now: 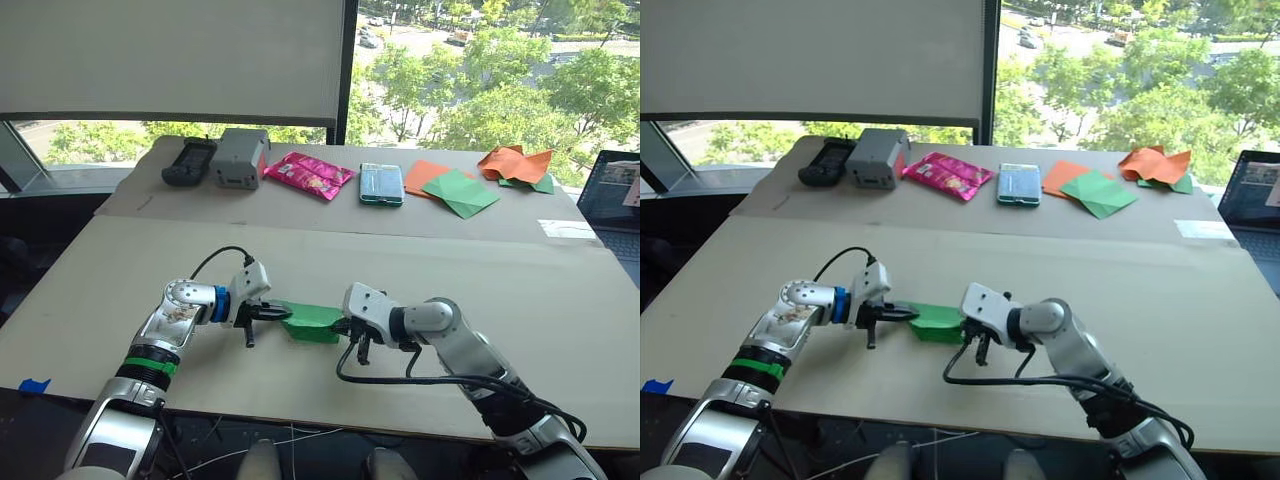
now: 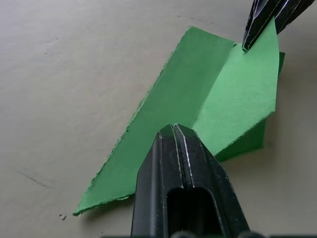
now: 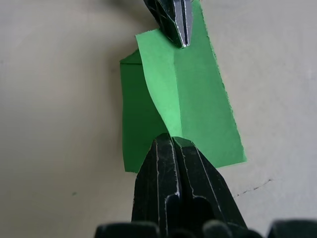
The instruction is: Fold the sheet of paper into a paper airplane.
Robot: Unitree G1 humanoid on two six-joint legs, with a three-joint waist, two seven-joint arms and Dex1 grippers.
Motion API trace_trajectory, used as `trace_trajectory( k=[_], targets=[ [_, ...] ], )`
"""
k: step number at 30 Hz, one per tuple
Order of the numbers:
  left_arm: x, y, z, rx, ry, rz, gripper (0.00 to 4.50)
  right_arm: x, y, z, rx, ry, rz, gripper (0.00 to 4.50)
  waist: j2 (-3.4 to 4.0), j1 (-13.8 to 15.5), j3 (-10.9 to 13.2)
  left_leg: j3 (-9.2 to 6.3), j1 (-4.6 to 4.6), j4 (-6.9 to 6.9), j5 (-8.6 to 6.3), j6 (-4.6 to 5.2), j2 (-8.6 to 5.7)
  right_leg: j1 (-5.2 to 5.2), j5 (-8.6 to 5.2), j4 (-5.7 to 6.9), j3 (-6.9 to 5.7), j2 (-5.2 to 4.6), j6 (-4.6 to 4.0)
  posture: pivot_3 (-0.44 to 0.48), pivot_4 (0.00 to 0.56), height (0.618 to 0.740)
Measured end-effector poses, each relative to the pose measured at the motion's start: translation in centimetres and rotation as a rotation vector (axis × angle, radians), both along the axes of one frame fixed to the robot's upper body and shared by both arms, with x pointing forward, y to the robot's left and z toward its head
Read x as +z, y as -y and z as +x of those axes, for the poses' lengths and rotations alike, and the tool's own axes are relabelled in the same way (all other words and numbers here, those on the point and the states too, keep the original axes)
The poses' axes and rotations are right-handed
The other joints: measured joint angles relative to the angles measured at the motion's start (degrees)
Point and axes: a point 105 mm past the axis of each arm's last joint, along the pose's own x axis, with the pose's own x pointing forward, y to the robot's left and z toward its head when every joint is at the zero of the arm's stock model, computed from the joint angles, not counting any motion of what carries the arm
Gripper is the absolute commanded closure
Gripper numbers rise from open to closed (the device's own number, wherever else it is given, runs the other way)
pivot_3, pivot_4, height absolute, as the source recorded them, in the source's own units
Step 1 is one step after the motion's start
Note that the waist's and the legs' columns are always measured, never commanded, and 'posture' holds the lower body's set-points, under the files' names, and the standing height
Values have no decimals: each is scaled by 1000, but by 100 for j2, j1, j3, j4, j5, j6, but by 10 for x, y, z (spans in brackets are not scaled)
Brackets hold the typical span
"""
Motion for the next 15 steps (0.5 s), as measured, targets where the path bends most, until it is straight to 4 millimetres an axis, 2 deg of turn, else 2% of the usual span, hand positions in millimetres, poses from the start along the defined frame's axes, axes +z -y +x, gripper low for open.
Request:
trace_trajectory(
  k=[8, 15],
  targets=[
    [-1, 6, -17, -63, -43, -13, 4500, 6, 8, -12, -20, -143, 17, 4459, 1, 5, -1, 0, -2, 0, -1, -1, 0, -2, 0, -2, 0, 0, 0, 0, 150, 720],
    [-2, 9, -20, -82, -56, -11, 4500, 2, 11, -16, -68, -296, 22, 4459, 1, 0, -1, -1, -2, 1, -1, -1, 0, -3, 0, -2, 1, 0, -1, 0, 150, 720]
  ],
)
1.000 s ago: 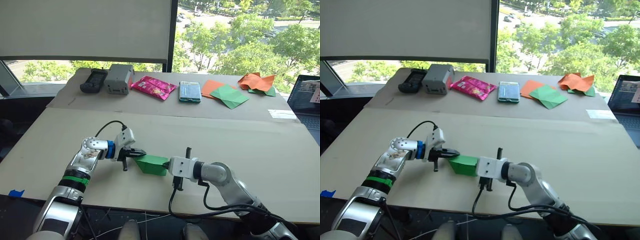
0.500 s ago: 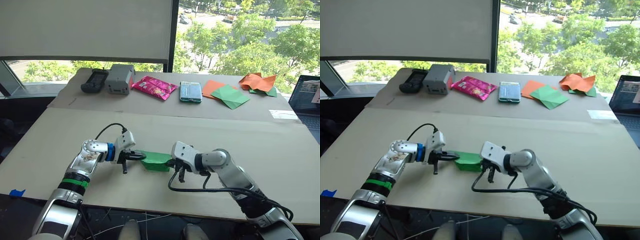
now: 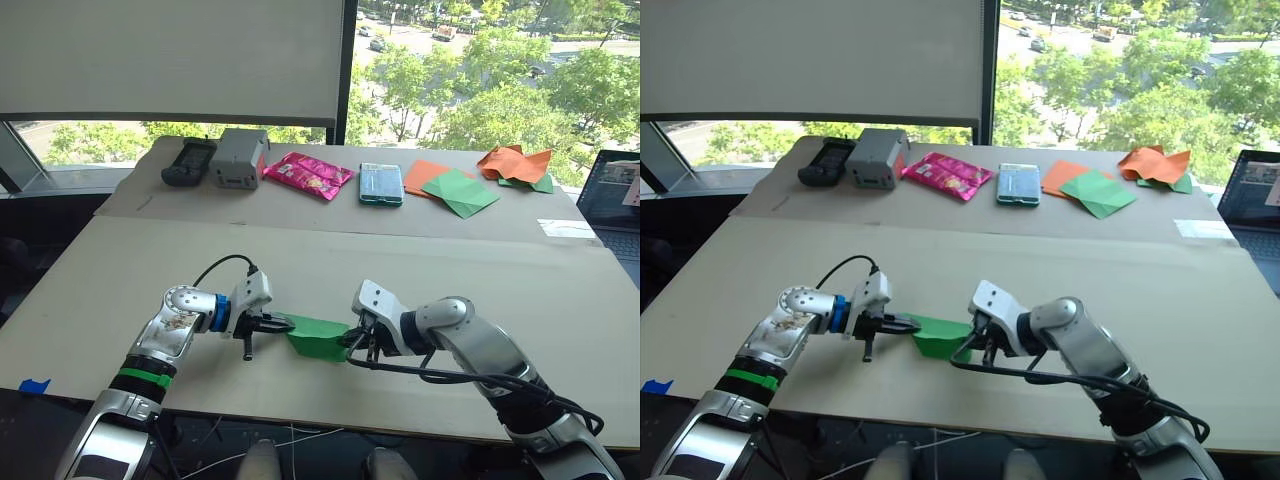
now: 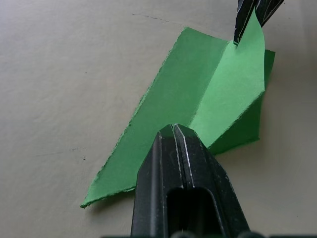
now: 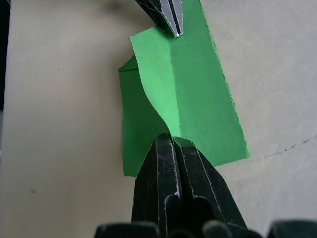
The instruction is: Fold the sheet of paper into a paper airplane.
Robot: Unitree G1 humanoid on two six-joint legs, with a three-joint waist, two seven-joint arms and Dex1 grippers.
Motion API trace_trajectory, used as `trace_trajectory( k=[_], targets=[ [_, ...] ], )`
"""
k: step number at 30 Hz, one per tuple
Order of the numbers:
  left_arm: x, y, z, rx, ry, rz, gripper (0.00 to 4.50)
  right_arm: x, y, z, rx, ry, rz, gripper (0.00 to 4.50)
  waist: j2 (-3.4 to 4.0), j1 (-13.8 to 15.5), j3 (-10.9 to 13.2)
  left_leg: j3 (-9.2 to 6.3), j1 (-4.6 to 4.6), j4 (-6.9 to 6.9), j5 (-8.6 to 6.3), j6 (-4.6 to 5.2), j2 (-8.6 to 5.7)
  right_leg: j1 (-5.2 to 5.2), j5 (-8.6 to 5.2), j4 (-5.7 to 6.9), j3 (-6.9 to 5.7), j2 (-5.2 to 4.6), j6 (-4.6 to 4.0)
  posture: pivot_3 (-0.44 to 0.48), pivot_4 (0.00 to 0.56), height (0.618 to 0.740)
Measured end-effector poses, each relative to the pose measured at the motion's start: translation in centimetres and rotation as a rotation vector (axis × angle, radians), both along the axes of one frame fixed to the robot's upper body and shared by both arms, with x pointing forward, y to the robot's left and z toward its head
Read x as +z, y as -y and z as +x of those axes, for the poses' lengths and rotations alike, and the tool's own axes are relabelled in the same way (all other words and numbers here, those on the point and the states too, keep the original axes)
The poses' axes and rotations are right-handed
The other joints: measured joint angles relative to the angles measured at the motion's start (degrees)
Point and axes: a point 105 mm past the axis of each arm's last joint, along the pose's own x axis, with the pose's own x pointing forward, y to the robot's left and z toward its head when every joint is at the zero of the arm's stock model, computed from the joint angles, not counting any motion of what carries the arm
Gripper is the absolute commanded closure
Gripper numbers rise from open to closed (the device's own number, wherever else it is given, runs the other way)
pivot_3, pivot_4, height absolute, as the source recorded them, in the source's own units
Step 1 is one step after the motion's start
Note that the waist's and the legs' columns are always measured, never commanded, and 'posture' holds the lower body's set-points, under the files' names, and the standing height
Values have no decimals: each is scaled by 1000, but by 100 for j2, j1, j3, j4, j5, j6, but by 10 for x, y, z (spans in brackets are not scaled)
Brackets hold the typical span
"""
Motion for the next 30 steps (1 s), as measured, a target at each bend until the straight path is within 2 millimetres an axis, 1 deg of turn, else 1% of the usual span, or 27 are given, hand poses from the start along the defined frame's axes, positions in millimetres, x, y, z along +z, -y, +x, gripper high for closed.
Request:
trace_trajectory(
  k=[5, 9, 12, 17, 26, 30],
  targets=[
    [-1, 0, 0, -6, 14, 11, 4500, -2, 0, 0, -31, -93, 0, 4459, 0, 3, -1, 0, 0, 0, 0, 0, 0, 0, 0, -1, 0, 0, 0, 0, 150, 720],
    [-2, -1, 1, -7, 20, 21, 4500, -1, -2, 5, -66, -143, 20, 4459, 1, -4, -1, -1, 1, -1, 0, 1, 0, 0, 1, 2, 0, 0, -1, 0, 150, 720],
    [-1, -1, 1, -8, 23, 23, 4500, 3, 0, 13, -113, -145, 38, 4459, 4, -25, -3, -2, 1, -1, 0, 1, 0, -2, 1, 4, 0, 0, -2, 0, 150, 720],
    [-1, -1, 1, -7, 24, 25, 4500, 9, 1, 22, -163, -141, 70, 4459, 5, -33, -4, -2, 1, -1, 0, 1, 0, -2, 1, 4, 0, 0, -2, 0, 150, 720],
    [-1, -1, 3, -3, 24, 28, 4500, -1, -3, 30, -258, -158, 71, 4459, 8, -84, -6, -4, 1, -2, 0, 1, 0, -1, 1, 6, 0, 1, -2, 0, 150, 720],
    [-1, -2, 5, 6, 28, 32, 4500, -3, -5, 32, -271, -159, 70, 4459, 9, -121, -8, -5, 1, -2, 0, 2, 0, 0, 1, 7, 0, 1, -2, 0, 150, 720]
  ],
)
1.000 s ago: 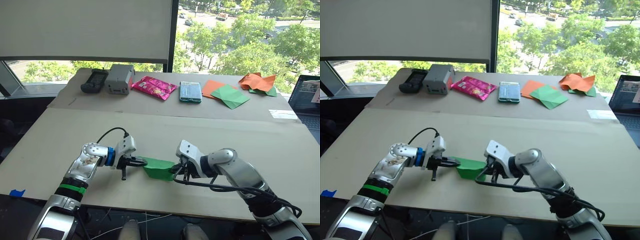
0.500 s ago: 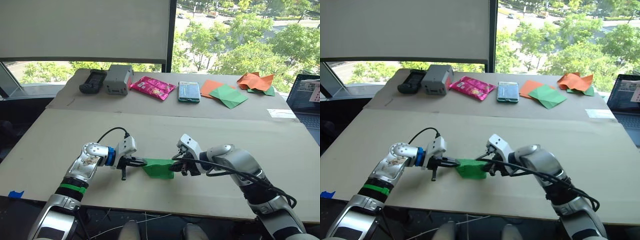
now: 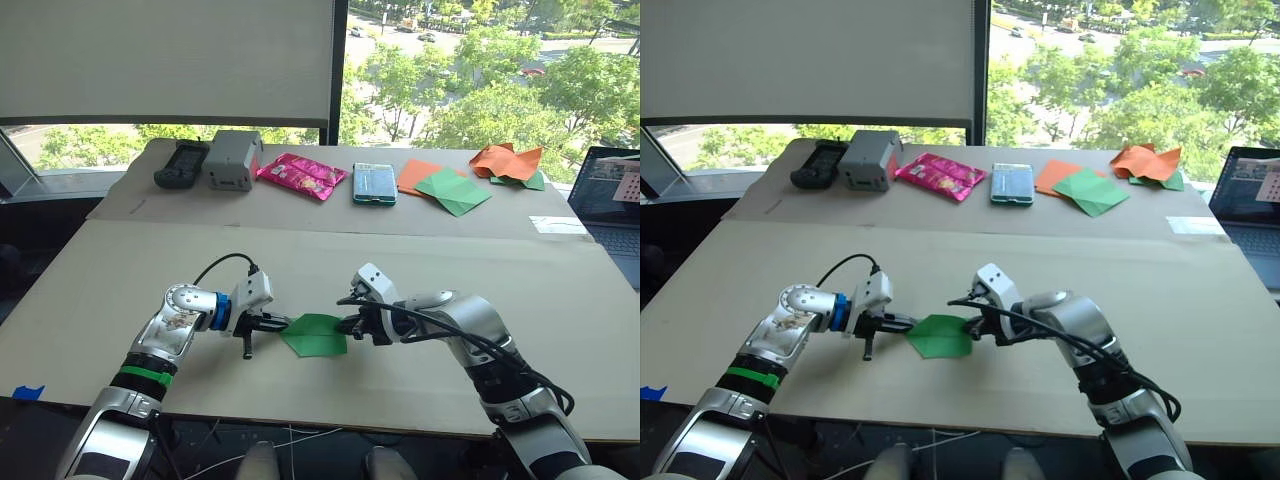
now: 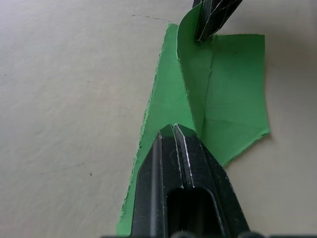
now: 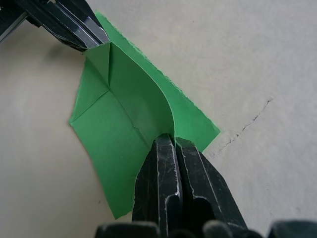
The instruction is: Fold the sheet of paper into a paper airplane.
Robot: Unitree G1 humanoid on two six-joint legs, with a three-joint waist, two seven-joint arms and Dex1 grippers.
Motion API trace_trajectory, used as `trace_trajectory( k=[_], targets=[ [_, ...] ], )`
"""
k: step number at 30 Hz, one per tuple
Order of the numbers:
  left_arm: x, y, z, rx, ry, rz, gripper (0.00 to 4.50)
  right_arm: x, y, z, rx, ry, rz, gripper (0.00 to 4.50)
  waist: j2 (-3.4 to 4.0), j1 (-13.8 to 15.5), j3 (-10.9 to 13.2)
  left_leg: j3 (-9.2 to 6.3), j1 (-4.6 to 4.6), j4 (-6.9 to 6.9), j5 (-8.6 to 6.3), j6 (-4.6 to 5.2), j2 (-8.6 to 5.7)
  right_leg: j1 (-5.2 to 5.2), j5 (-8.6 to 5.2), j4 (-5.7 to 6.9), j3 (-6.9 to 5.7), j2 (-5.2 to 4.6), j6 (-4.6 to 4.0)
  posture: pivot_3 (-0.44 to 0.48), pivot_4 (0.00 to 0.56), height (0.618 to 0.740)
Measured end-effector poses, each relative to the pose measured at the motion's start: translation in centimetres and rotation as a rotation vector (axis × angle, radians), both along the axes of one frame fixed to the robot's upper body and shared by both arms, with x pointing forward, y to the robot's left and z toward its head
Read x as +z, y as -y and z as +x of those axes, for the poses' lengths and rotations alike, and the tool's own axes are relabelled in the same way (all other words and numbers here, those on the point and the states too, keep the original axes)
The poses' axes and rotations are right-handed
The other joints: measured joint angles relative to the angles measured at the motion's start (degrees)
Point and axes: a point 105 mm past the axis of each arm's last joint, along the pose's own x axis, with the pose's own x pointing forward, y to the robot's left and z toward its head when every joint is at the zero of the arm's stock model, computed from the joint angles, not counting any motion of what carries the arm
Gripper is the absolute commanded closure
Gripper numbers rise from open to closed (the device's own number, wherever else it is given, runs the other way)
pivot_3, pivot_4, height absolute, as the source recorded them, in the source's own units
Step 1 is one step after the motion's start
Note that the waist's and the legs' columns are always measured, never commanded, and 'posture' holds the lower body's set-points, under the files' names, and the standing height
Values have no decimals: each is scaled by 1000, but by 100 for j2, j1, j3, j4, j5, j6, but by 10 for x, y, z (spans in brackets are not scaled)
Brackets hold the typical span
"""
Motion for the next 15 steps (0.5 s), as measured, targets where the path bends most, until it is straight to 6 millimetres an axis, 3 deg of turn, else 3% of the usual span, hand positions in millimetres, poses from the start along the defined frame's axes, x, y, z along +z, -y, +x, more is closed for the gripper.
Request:
trace_trajectory(
  k=[9, 15],
  targets=[
    [11, -9, 4, 38, 6, 2, 4500, -1, -1, 1, -6, 5, -6, 4459, 1, -20, -1, -3, 0, 0, 0, 0, 0, -1, 0, 2, 0, 1, 0, 0, 150, 720],
    [47, 6, -11, -33, 16, -120, 4500, -1, -1, 1, -4, 6, -10, 4459, 7, -31, -4, -4, 2, -3, 0, 0, 1, 0, 0, 1, 1, 1, 0, 0, 150, 720]
  ],
)
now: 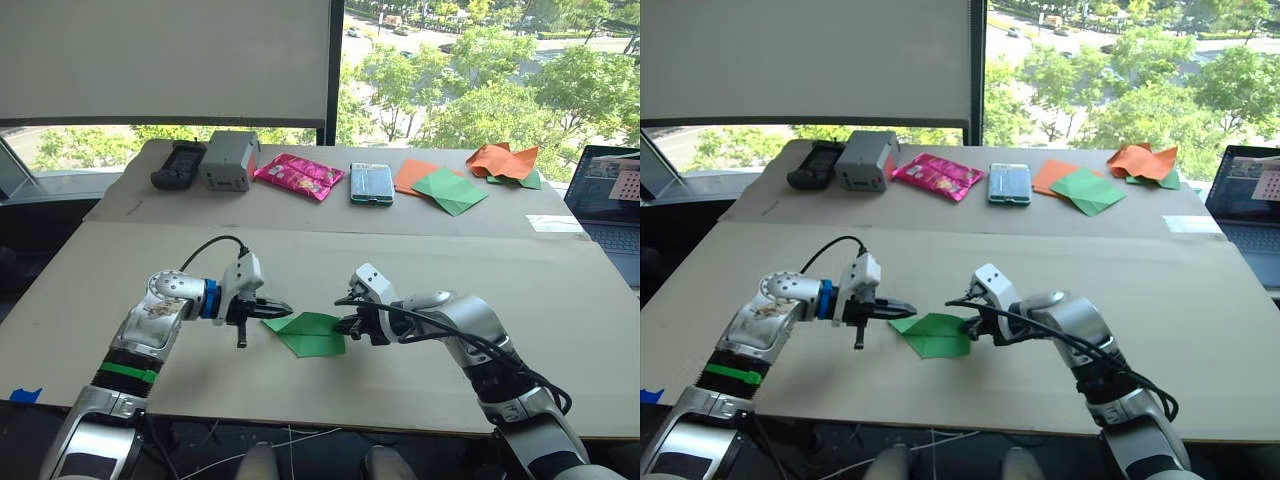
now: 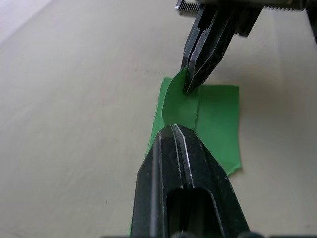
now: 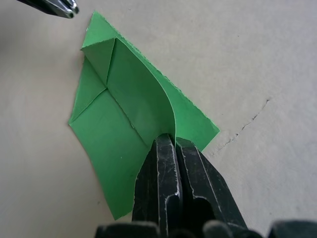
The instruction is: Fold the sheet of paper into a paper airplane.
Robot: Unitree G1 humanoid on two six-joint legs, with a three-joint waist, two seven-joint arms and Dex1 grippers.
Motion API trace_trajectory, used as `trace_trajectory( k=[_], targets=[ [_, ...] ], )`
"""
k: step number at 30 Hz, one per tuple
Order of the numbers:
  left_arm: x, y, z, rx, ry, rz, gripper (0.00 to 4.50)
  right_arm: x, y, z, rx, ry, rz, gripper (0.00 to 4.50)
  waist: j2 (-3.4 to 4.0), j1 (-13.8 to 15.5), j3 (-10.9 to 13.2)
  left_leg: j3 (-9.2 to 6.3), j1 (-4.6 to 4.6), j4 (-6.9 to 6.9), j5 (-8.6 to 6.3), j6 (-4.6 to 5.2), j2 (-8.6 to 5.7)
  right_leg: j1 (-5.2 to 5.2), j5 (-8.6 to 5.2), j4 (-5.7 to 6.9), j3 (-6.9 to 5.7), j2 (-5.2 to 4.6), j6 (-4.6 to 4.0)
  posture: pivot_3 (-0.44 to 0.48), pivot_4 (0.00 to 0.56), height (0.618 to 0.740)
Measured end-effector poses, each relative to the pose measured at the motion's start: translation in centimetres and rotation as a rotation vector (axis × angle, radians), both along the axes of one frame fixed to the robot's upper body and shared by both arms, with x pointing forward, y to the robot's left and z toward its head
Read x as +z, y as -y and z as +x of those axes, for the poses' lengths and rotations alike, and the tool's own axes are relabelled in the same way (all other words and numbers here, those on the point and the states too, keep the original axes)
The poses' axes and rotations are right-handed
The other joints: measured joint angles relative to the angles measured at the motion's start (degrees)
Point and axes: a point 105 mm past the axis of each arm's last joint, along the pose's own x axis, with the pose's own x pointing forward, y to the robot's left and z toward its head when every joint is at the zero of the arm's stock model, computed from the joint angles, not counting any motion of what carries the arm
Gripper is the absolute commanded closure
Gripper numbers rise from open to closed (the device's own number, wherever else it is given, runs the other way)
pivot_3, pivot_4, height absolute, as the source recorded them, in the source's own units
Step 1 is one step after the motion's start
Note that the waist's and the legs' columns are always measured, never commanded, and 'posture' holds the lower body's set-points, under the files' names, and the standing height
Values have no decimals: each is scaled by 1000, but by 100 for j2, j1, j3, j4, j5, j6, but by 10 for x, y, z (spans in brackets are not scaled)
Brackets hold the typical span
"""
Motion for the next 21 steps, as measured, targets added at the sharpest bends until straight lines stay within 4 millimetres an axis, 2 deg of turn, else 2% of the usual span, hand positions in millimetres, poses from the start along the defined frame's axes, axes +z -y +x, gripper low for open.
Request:
trace_trajectory(
  k=[5, 14, 15, 16, 21],
  targets=[
    [-17, 3, -8, 4, -68, -8, 4500, 0, 0, 0, 3, 3, -6, 4459, 4, 0, -2, 0, 1, 1, 0, 1, 0, 0, 0, 0, 1, 1, 0, 0, 150, 720],
    [-34, 1, 0, 52, -81, 30, 4500, 0, 0, 1, 11, 15, -15, 4459, 4, 4, -3, 0, 1, 0, 0, 0, 0, -2, 0, -3, 0, 1, 0, 0, 150, 720],
    [-36, 1, 0, 51, -81, 37, 4500, 0, 0, 1, 12, 16, -16, 3874, 4, 3, -3, 0, 1, 0, 0, 0, 0, -2, 0, -3, 1, 1, 0, 0, 150, 720],
    [-37, 1, 1, 51, -77, 44, 4500, 1, -1, 0, 16, 18, -14, 3655, 4, 1, -3, 0, 1, 0, 0, 0, 0, -2, 0, -3, 0, 1, 0, 0, 150, 720],
    [-39, -1, 1, 49, -62, 60, 4500, 4, -5, 1, 21, 42, 0, 1840, 4, 11, -3, 0, 0, 0, 0, 0, 0, -2, 0, -4, 0, 1, 0, 0, 150, 720]
  ],
)
